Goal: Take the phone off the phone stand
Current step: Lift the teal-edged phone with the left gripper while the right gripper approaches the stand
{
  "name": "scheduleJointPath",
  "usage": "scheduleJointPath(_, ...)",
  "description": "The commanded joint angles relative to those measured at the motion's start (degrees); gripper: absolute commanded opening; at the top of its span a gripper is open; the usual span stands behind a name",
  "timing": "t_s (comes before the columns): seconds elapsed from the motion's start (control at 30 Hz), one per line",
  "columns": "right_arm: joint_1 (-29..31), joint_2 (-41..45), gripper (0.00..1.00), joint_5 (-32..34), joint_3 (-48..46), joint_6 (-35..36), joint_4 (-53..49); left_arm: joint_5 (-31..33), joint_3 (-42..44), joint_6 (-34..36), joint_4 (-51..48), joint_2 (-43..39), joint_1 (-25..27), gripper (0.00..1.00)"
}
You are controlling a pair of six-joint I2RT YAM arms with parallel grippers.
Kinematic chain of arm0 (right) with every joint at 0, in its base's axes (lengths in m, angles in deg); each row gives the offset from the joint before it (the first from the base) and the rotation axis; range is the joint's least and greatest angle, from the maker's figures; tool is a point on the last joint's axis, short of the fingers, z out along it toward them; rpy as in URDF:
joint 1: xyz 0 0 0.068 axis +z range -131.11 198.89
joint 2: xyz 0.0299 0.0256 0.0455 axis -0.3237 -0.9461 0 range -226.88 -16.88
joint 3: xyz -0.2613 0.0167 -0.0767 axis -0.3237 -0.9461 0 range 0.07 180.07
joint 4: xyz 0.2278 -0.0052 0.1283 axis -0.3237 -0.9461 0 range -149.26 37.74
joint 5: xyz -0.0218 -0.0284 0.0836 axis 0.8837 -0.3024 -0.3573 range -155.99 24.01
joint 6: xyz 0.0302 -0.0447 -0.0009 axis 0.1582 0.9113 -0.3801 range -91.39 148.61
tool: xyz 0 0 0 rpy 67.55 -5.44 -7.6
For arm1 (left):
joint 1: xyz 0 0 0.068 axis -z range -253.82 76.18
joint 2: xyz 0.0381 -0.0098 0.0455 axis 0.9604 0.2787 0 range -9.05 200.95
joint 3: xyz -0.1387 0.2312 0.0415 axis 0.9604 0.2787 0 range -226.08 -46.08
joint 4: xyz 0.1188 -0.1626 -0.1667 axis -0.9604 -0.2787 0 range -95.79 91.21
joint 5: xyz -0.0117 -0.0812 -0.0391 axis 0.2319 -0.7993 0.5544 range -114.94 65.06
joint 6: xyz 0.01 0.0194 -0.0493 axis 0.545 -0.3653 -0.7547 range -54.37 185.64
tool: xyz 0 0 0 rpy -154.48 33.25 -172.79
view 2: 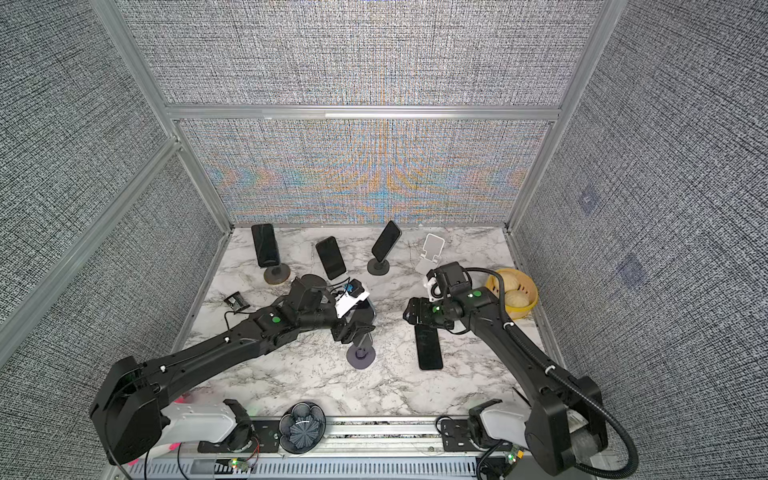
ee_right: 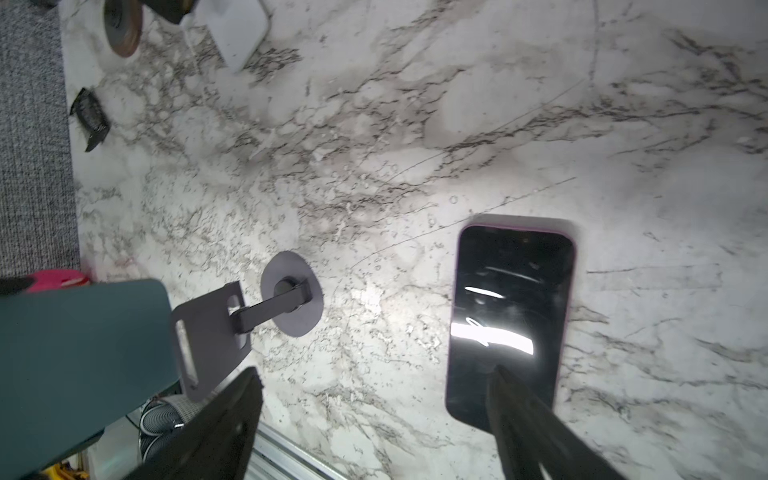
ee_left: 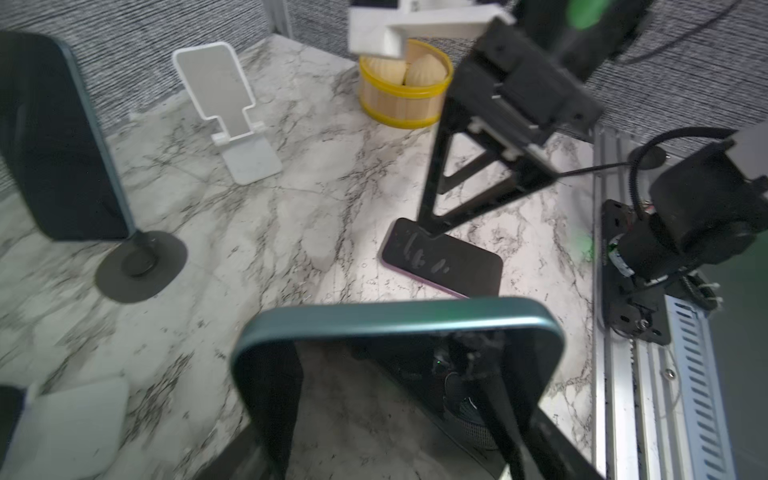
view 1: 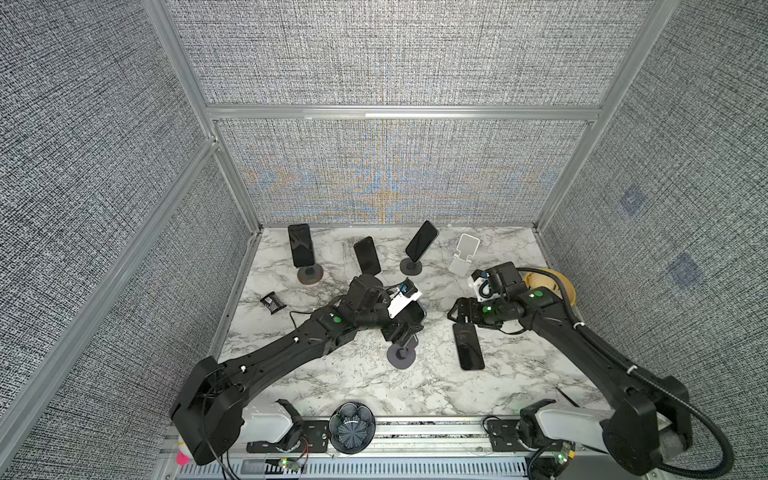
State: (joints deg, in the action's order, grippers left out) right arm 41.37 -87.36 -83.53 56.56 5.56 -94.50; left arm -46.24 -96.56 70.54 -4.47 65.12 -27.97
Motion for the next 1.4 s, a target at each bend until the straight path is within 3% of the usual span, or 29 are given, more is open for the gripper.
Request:
scheduleJointPath(0.0, 4.09, 0.98, 0.81, 2.16, 2.28, -0.65, -4.09, 11.11, -1.78, -5.43, -5.37, -1.54, -0.16, 0.53)
scheduleJointPath(0.1, 9.60, -1.04, 0.76, 3.82, 4.18, -1.28, -4.65, 13.78, -3.33, -9.28, -9.75, -3.24, -0.14, 0.51)
scheduleJointPath(0.27, 18.06, -6.75, 0.56, 4.89, 6.97, -3.49, -0.13, 18.81, -3.99, -17.72, -15.89, -7.20, -1.27, 0.48)
scheduleJointPath(0.43, 22.70, -11.89, 0.51, 6.71, 9.45, -4.53, 3.42, 22.11, -3.30, -27.10, -21.05, -9.81, -4.67, 0.48)
scheduleJointPath(0.67, 24.52, -17.34, 0.47, 9.30, 12.83, -4.32, 0.58, 23.06, -1.90, -35.41, -25.71, -9.05, -10.21, 0.47)
scheduleJointPath(0.83, 25.67, -19.32, 0.33, 10.17, 13.65, -5.38, -0.92, 22.93, -1.07, -40.14, -24.93, -7.27, -12.41, 0.45)
scheduleJointPath(1.37, 24.95, -19.85, 0.00, 10.57, 15.91, -5.78, -4.13, 23.40, -5.19, -42.42, -28.77, -1.61, -13.73, 0.43)
